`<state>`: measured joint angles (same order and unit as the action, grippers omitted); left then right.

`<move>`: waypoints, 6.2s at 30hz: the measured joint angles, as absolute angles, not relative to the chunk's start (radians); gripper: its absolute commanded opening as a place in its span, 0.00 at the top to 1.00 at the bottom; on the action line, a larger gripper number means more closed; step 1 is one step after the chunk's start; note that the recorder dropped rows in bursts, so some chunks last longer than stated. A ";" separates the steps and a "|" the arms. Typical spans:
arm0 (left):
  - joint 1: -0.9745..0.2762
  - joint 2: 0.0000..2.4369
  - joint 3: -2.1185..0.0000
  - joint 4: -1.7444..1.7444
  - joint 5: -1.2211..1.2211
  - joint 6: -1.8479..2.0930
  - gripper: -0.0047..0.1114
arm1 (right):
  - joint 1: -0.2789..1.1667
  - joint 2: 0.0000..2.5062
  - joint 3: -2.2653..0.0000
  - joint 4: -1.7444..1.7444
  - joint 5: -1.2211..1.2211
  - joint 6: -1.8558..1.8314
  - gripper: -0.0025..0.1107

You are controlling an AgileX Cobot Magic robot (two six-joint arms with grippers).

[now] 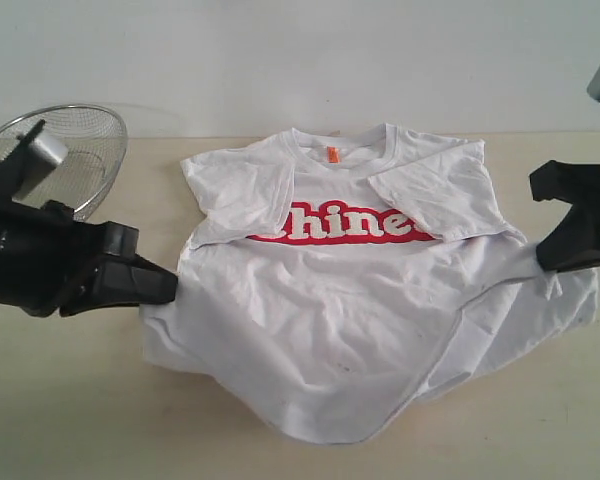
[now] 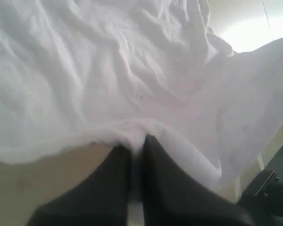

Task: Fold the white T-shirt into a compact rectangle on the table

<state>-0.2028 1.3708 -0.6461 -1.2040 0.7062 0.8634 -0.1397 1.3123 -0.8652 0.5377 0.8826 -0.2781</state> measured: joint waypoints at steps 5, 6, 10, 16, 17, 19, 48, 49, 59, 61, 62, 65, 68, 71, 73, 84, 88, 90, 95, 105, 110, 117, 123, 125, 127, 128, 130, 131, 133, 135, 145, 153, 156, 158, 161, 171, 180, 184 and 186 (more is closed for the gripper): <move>-0.203 1.255 -0.642 -1.146 0.718 0.779 0.92 | -0.140 1.231 -0.865 0.536 0.914 -0.272 0.98; -0.203 1.240 -0.635 -1.144 0.721 0.773 0.92 | -0.140 1.216 -0.865 0.536 0.925 -0.271 0.98; -0.203 1.154 -0.555 -1.144 0.713 0.744 0.92 | -0.140 1.121 -0.849 0.536 0.963 -0.251 0.98; -0.203 0.973 -0.456 -1.140 0.723 0.684 0.92 | -0.140 0.978 -0.775 0.532 1.004 -0.229 0.98; -0.203 0.942 -0.451 -1.140 0.730 0.671 0.92 | -0.140 0.960 -0.764 0.532 1.007 -0.226 0.98; -0.203 0.890 -0.447 -1.133 0.746 0.642 0.92 | -0.140 0.917 -0.738 0.532 1.019 -0.222 0.98; -0.203 0.481 -0.446 -0.960 0.980 0.287 0.92 | 0.041 0.512 -0.632 0.331 1.215 0.012 0.98; -0.203 0.469 -0.446 -0.960 0.987 0.278 0.92 | 0.052 0.501 -0.632 0.322 1.217 0.022 0.98; -0.203 0.426 -0.446 -0.875 1.011 0.212 0.92 | 0.080 0.445 -0.627 0.241 1.223 0.077 0.98; -0.203 0.426 -0.446 -0.868 1.007 0.210 0.92 | 0.080 0.502 -0.617 0.241 1.223 0.063 0.98; -0.203 0.426 -0.446 -0.866 1.007 0.210 0.92 | 0.080 0.528 -0.609 0.241 1.223 0.061 0.98; -0.203 0.426 -0.446 -0.862 1.007 0.210 0.92 | 0.080 0.583 -0.604 0.241 1.223 0.053 0.86; -0.203 0.424 -0.446 -0.862 0.989 0.212 0.92 | 0.080 0.664 -0.584 0.245 1.221 0.045 0.54; -0.203 0.424 -0.446 -0.862 0.977 0.231 0.92 | 0.089 0.730 -0.518 0.286 1.224 0.045 0.54; -0.203 0.424 -0.446 -0.862 0.975 0.250 0.92 | 0.089 0.753 -0.508 0.321 1.225 0.064 0.55; -0.203 0.424 -0.446 -0.862 0.963 0.293 0.92 | 0.089 0.961 -0.506 0.376 1.225 0.093 0.55; -0.203 0.424 -0.446 -0.862 0.963 0.293 0.92 | 0.089 1.029 -0.506 0.378 1.223 0.100 0.55; -0.203 0.424 -0.446 -0.862 0.963 0.293 0.92 | 0.089 1.065 -0.506 0.409 1.223 0.105 0.55; -0.203 0.424 -0.446 -0.862 0.963 0.293 0.92 | 0.089 1.100 -0.506 0.491 1.124 0.148 0.55; -0.203 0.424 -0.446 -0.862 0.963 0.309 0.92 | 0.089 1.120 -0.504 0.406 1.074 0.245 0.55; -0.203 0.424 -0.446 -0.862 0.963 0.312 0.92 | 0.089 1.149 -0.435 0.444 1.004 0.244 0.55; -0.203 0.424 -0.446 -0.862 0.963 0.315 0.92 | 0.089 1.176 -0.327 0.460 0.923 0.238 0.55; -0.203 0.424 -0.446 -0.862 0.963 0.320 0.92 | 0.089 1.176 -0.304 0.490 0.891 0.251 0.55; -0.203 0.424 -0.446 -0.862 0.963 0.320 0.92 | 0.089 1.176 -0.278 0.518 0.861 0.251 0.55; -0.203 0.424 -0.446 -0.862 0.963 0.322 0.92 | 0.089 1.176 -0.244 0.544 0.819 0.251 0.55; -0.203 0.424 -0.446 -0.862 0.963 0.323 0.92 | 0.089 1.176 -0.230 0.554 0.804 0.251 0.55; -0.203 0.424 -0.446 -0.862 0.963 0.324 0.92 | 0.089 1.177 -0.219 0.562 0.787 0.251 0.55; -0.203 0.424 -0.446 -0.862 0.963 0.324 0.92 | 0.089 1.177 -0.219 0.564 0.783 0.251 0.55; -0.203 0.424 -0.446 -0.862 0.963 0.325 0.92 | 0.089 1.179 -0.219 0.564 0.777 0.249 0.55; -0.203 0.424 -0.446 -0.862 0.963 0.325 0.92 | 0.089 1.185 -0.219 0.559 0.777 0.248 0.55; -0.203 0.424 -0.446 -0.862 0.963 0.327 0.92 | 0.089 1.234 -0.211 0.555 0.730 0.248 0.55; -0.203 0.424 -0.446 -0.862 0.963 0.327 0.92 | 0.089 1.265 -0.201 0.559 0.688 0.240 0.55; -0.203 0.424 -0.446 -0.862 0.963 0.327 0.92 | 0.089 1.267 -0.183 0.588 0.654 0.200 0.55; -0.203 0.424 -0.446 -0.862 0.965 0.327 0.92 | 0.089 1.267 -0.178 0.617 0.646 0.179 0.55; -0.203 0.424 -0.446 -0.862 0.965 0.327 0.92 | 0.089 1.267 -0.178 0.630 0.642 0.160 0.55; -0.203 0.424 -0.446 -0.869 0.965 0.327 0.92 | 0.228 1.267 -0.177 0.628 0.616 0.171 0.55; -0.203 0.424 -0.446 -0.869 0.975 0.327 0.92 | 0.363 1.261 -0.177 0.555 0.579 0.288 0.55; -0.203 0.424 -0.446 -0.869 0.978 0.327 0.92 | 0.380 1.261 -0.171 0.535 0.565 0.334 0.55; -0.203 0.424 -0.446 -0.869 0.978 0.327 0.92 | 0.380 1.291 -0.179 0.533 0.567 0.339 0.55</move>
